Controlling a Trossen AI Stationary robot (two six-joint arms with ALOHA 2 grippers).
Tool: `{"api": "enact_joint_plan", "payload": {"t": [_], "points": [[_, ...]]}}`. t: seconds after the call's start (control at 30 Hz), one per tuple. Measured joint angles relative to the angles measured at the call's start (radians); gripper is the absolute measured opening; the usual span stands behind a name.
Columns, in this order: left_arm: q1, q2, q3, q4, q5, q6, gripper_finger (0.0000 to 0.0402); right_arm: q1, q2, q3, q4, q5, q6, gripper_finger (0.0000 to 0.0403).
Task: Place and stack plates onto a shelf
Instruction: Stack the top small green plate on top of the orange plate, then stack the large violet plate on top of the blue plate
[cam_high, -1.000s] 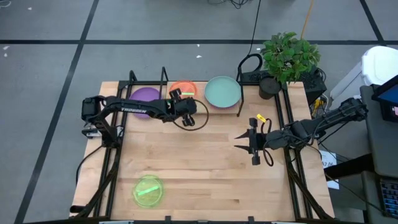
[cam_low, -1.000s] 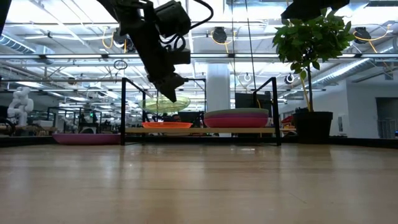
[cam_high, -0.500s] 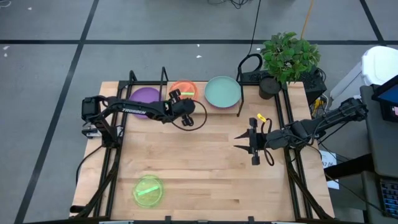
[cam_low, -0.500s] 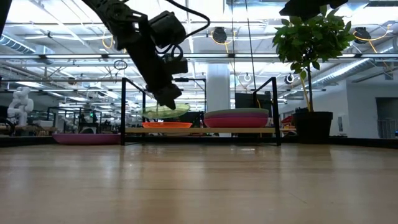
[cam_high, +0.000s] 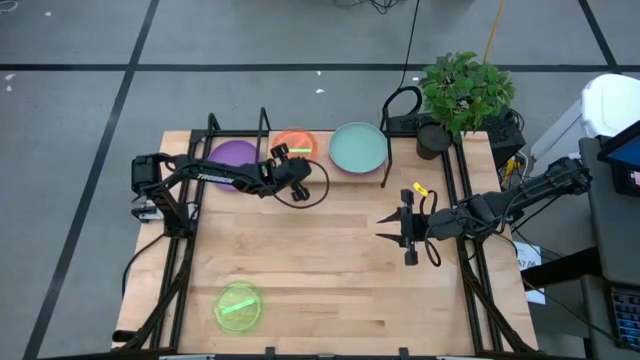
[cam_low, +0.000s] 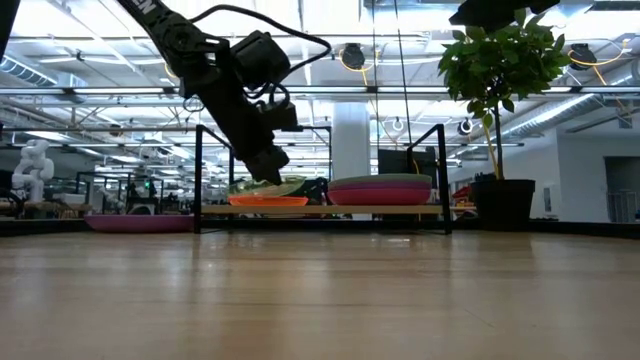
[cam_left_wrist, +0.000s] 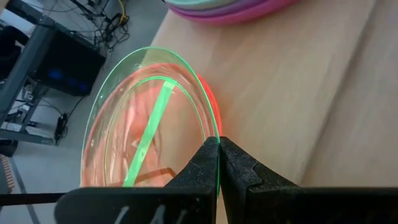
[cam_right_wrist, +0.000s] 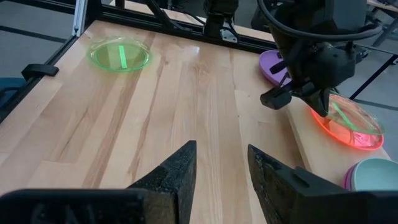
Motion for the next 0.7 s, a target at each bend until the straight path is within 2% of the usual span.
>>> {"api": "enact_joint_plan", "payload": {"t": [0.13, 0.47, 0.57, 0.7], "points": [[-0.003, 0.0, 0.0, 0.025, -0.009, 0.003, 0.0019, 0.0, 0.0, 0.0, 0.0, 0.0, 0.0, 0.0125], [-0.028, 0.0, 0.0, 0.045, -0.032, -0.038, 0.0161, 0.0, 0.0, 0.0, 0.0, 0.0, -0.013, 0.0125], [-0.067, -0.008, 0.0, 0.039, -0.032, -0.035, 0.0179, 0.0, 0.0, 0.0, 0.0, 0.0, -0.029, 0.0125], [-0.133, -0.068, 0.001, -0.009, -0.04, -0.072, 0.0183, 0.0, 0.0, 0.0, 0.0, 0.0, -0.046, 0.0125]]}}
